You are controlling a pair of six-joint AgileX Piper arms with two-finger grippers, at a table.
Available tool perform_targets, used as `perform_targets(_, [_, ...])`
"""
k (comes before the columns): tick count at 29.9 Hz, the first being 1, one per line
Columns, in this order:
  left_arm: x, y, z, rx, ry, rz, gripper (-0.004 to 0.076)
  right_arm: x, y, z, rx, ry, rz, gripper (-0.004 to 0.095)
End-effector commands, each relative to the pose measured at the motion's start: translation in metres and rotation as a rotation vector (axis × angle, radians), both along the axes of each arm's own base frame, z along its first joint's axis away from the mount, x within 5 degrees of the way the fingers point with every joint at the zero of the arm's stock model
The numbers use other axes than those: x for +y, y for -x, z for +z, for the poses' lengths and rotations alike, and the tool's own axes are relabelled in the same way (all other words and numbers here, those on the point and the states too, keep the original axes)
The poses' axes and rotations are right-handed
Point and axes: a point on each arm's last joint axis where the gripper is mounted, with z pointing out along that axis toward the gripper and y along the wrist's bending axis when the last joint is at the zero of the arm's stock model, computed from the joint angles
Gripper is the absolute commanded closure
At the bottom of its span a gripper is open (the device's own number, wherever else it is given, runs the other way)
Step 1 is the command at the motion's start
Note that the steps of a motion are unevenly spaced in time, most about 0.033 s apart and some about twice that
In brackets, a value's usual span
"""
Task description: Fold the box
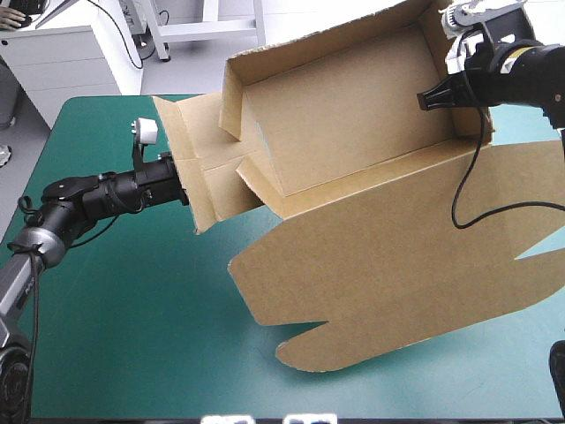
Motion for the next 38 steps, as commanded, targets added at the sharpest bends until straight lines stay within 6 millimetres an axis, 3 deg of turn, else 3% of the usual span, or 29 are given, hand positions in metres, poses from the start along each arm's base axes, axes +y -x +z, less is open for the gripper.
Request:
perform_targets(1, [-0.002,0.020,0.054,-0.145,0.183,-0.047,0.0733,-0.002,0.012,0.013,-0.041,-0.026,0.006,0.0927])
perform_targets(8, [-0.003,0.025,0.063,-0.111,0.216,-0.080,0.0733,-0.001,0.008,0.009,-0.030,-0.019,0.010,0.0928])
perform_targets(16, [-0.029,0.029,0.082,-0.080,0.238,-0.127,0.0732,0.003,-0.004,0.001,0.001,-0.026,0.026,0.0926])
perform_targets(20, [-0.032,0.029,0.094,-0.073,0.252,-0.116,0.0718,0.006,-0.008,-0.002,0.013,-0.038,0.044,0.0926])
perform_targets(31, [-0.032,0.030,0.101,0.037,0.304,-0.147,0.0375,0.006,-0.008,-0.002,0.011,-0.025,0.051,0.0926])
perform_targets(38, [-0.031,0.026,0.094,0.114,0.256,-0.096,0.0360,0.005,-0.008,-0.002,0.010,-0.023,0.051,0.0926])
